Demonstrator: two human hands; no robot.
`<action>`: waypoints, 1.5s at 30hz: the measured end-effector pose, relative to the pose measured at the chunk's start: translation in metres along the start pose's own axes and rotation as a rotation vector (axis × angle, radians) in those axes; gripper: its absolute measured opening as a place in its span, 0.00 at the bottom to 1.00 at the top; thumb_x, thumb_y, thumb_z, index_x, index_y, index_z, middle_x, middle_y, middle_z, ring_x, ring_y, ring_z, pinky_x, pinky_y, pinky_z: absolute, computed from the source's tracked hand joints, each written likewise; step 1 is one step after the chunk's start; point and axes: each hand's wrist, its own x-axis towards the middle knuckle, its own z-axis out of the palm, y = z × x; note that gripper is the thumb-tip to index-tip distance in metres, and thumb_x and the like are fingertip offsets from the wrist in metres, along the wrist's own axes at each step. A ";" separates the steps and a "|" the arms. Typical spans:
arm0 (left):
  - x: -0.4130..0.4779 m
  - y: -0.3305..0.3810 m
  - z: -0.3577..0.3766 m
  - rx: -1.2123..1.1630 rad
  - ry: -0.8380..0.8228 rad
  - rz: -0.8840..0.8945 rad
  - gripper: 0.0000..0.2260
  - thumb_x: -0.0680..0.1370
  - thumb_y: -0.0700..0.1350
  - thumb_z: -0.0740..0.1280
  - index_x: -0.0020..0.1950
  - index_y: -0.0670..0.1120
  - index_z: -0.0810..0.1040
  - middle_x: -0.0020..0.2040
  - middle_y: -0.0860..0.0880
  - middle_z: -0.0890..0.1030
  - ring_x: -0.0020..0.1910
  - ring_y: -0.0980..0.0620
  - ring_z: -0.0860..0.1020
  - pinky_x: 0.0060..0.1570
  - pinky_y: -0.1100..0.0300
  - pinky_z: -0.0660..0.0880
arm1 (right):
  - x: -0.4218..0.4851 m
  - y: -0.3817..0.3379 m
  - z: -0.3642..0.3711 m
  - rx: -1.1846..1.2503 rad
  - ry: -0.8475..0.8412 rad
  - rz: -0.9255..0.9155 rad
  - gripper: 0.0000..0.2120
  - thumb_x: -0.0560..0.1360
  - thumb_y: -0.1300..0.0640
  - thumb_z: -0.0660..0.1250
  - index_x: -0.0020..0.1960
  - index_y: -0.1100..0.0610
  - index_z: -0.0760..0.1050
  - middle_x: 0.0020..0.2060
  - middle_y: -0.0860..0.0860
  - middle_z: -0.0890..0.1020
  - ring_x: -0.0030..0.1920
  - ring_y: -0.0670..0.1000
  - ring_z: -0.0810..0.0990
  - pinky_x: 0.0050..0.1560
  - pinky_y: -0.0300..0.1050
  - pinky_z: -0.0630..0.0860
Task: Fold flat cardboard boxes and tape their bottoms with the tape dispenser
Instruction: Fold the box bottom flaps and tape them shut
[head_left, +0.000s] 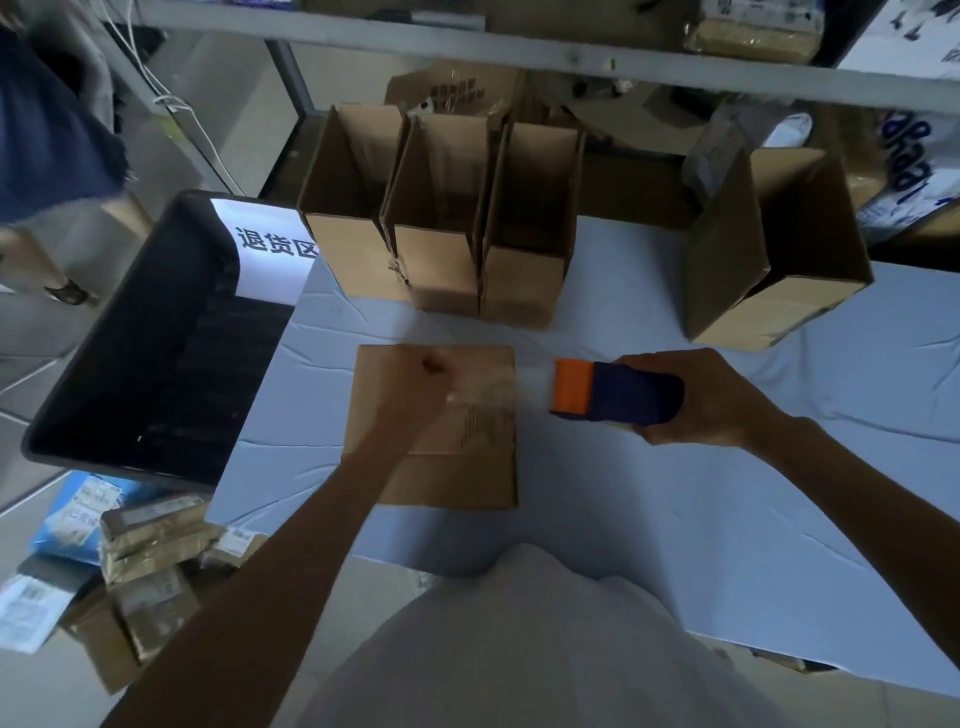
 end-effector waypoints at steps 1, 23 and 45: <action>0.004 -0.009 -0.008 -0.007 0.007 -0.021 0.09 0.69 0.31 0.61 0.34 0.35 0.80 0.28 0.43 0.80 0.30 0.47 0.78 0.30 0.60 0.74 | -0.006 0.005 -0.004 -0.024 0.009 0.018 0.34 0.57 0.57 0.82 0.61 0.52 0.75 0.48 0.49 0.83 0.47 0.50 0.81 0.43 0.46 0.80; -0.033 -0.040 0.007 0.031 0.045 0.086 0.03 0.72 0.42 0.73 0.39 0.46 0.81 0.34 0.51 0.81 0.32 0.57 0.78 0.31 0.78 0.70 | -0.022 0.011 -0.003 -0.061 -0.108 0.175 0.36 0.55 0.56 0.82 0.61 0.52 0.76 0.49 0.48 0.82 0.48 0.51 0.79 0.43 0.50 0.80; -0.046 -0.049 0.019 0.681 0.171 0.182 0.15 0.77 0.54 0.65 0.59 0.49 0.76 0.58 0.49 0.76 0.54 0.45 0.74 0.55 0.50 0.71 | -0.020 0.010 0.007 -0.099 -0.140 0.186 0.32 0.57 0.54 0.81 0.59 0.49 0.76 0.47 0.46 0.83 0.47 0.49 0.79 0.43 0.45 0.78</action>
